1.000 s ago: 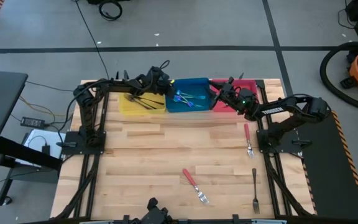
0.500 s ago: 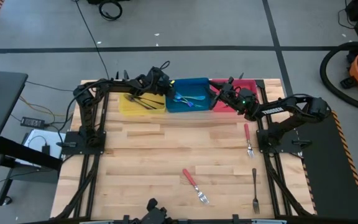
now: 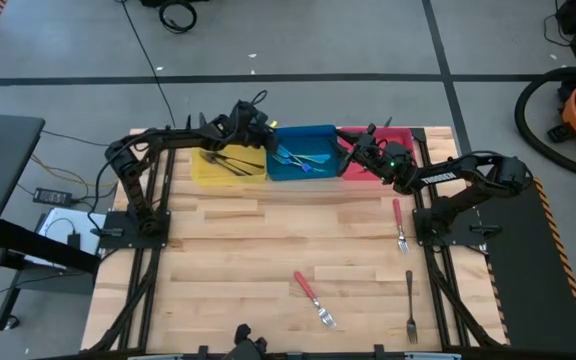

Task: Sort silverware by color (type)
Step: Put the bottom pink fork into the red bin

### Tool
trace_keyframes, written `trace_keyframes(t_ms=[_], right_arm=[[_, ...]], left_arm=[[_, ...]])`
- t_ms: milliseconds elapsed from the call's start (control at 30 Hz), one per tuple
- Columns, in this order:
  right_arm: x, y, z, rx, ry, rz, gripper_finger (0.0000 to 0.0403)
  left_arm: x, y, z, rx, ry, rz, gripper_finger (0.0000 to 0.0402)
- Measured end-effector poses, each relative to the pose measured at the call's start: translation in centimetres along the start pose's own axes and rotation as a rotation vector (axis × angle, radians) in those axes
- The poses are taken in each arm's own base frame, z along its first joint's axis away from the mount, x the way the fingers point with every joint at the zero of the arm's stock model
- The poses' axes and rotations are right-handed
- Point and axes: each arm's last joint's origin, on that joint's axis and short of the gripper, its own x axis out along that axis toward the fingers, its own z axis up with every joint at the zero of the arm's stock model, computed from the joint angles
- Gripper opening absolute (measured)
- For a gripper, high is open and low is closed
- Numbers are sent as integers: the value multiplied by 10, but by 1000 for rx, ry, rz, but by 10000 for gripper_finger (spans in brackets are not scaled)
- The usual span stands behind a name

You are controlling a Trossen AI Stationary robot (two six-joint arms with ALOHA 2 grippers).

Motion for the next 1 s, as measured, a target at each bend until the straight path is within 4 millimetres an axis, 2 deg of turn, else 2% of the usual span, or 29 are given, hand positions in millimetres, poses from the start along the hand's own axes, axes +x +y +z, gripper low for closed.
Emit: trace_keyframes(t_ms=[100,233,533,733,1000], right_arm=[[0,0,0,2,5,4,156],[0,0,-1,2,6,4,156],[0,1,-1,2,7,8,156],[-1,7,0,3,-2,129,156],[-2,12,4,2,-56,322,156]], left_arm=[[2,-9,-3,-84,6,-20,78],[1,-20,-7,-41,20,-57,78],[-15,-75,-20,100,82,-261,78],[-37,-107,-20,147,45,-345,78],[-86,-147,-13,224,-62,-489,78]])
